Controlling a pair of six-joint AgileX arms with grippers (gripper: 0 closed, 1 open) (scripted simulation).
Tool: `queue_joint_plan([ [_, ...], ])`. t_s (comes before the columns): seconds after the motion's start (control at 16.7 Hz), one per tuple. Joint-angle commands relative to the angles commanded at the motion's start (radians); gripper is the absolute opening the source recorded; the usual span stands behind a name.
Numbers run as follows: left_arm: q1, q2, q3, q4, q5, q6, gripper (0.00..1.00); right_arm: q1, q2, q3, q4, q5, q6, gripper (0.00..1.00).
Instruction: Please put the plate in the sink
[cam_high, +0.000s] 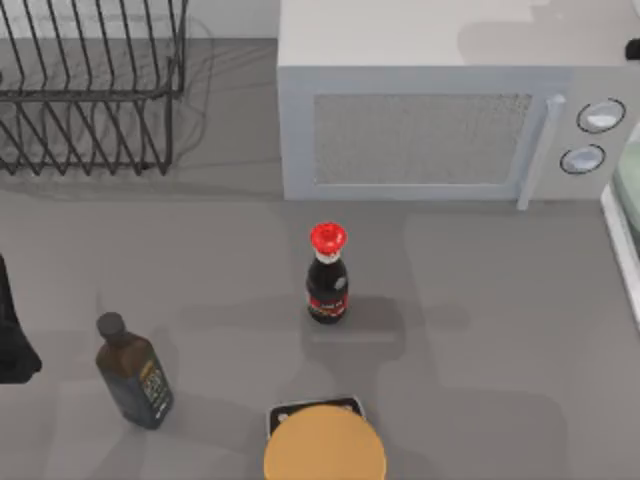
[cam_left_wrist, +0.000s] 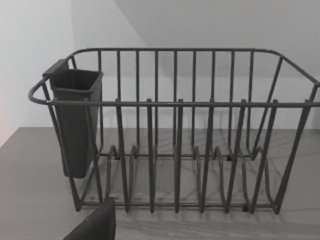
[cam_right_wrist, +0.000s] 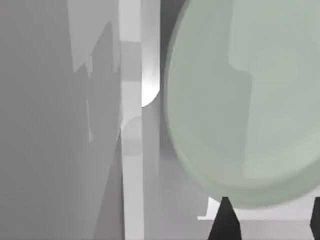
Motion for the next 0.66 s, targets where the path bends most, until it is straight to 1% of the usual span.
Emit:
queue_joint_plan([
  [0.3, 0.0, 0.0, 0.0, 0.0, 0.0, 0.0, 1.0, 0.0, 0.0, 0.0, 0.0, 0.0, 0.0, 0.98],
  [0.36, 0.0, 0.0, 0.0, 0.0, 0.0, 0.0, 1.0, 0.0, 0.0, 0.0, 0.0, 0.0, 0.0, 1.0],
  [0.66, 0.0, 0.0, 0.0, 0.0, 0.0, 0.0, 1.0, 0.0, 0.0, 0.0, 0.0, 0.0, 0.0, 1.0],
])
